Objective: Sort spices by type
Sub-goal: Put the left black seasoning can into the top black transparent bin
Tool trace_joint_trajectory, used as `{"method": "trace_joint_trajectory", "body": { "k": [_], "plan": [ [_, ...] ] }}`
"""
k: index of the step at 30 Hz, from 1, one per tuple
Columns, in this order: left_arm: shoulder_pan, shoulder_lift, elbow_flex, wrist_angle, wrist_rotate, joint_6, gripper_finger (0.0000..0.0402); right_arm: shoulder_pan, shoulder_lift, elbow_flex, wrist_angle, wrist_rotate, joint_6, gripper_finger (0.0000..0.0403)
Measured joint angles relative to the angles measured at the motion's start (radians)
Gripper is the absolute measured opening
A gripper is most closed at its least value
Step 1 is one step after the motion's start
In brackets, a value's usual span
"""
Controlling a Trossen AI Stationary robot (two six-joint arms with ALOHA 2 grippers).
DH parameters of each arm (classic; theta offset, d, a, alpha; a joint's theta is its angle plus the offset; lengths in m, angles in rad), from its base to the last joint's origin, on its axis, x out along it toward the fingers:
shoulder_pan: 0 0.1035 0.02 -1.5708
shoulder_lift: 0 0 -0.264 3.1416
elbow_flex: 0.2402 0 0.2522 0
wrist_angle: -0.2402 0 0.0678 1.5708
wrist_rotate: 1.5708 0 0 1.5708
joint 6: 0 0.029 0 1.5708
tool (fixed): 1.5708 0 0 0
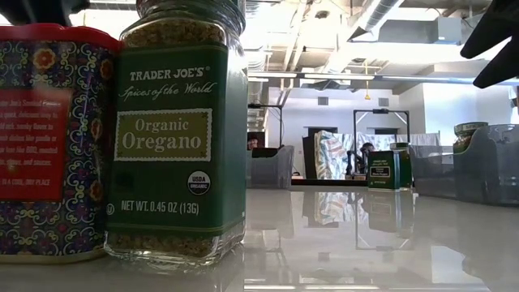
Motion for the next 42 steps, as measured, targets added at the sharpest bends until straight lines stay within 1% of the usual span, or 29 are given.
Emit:
{"method": "trace_joint_trajectory", "body": {
  "k": [6, 11, 15, 19, 22, 25, 27, 29, 32, 38, 40, 42],
  "plan": [
    [0.075, 0.0, 0.0, 0.006, -0.009, -0.027, 0.0243, -0.006, 0.0, 0.0, 0.001, 0.0, 0.006, 0.0271],
    [0.121, 0.0, 0.0, 0.067, 0.005, -0.056, 0.0243, -0.006, 0.0, 0.0, 0.001, 0.0, 0.008, 0.0271],
    [0.163, 0.0, 0.0, 0.06, 0.001, -0.062, 0.025, -0.006, 0.0, 0.0, 0.001, 0.0, 0.008, 0.0271],
    [0.213, 0.0, 0.0, 0.05, -0.036, -0.072, 0.0285, -0.006, 0.0, 0.0, 0.001, 0.0, 0.008, 0.0271],
    [0.259, 0.001, 0.0, 0.05, -0.067, -0.103, 0.0328, -0.006, 0.0, 0.0, 0.001, 0.0, 0.004, 0.0271],
    [0.303, 0.001, 0.0, 0.048, -0.085, -0.138, 0.038, -0.006, 0.0, 0.0, 0.0, 0.0, 0.003, 0.0271],
    [0.333, 0.001, 0.0, 0.048, -0.098, -0.149, 0.0394, -0.006, 0.0, 0.0, 0.0, 0.0, 0.001, 0.0271],
    [0.359, 0.001, 0.0, 0.05, -0.125, -0.185, 0.0387, -0.006, 0.0, 0.0, -0.002, 0.0, 0.0, 0.0271],
    [0.387, 0.001, 0.0, 0.06, -0.128, -0.254, 0.0381, -0.006, 0.0, 0.0, -0.005, 0.0, 0.0, 0.0271],
    [0.417, 0.001, 0.0, 0.076, -0.122, -0.338, 0.0379, -0.008, 0.0, 0.0, -0.016, 0.0, 0.0, 0.0271],
    [0.44, 0.001, 0.0, 0.057, -0.109, -0.389, 0.0379, -0.015, 0.0, 0.0, -0.017, 0.0, 0.0, 0.0271],
    [0.469, 0.001, 0.0, -0.01, -0.105, -0.441, 0.0379, -0.028, 0.0, 0.0, -0.017, 0.0, 0.0, 0.0271]
  ]
}}
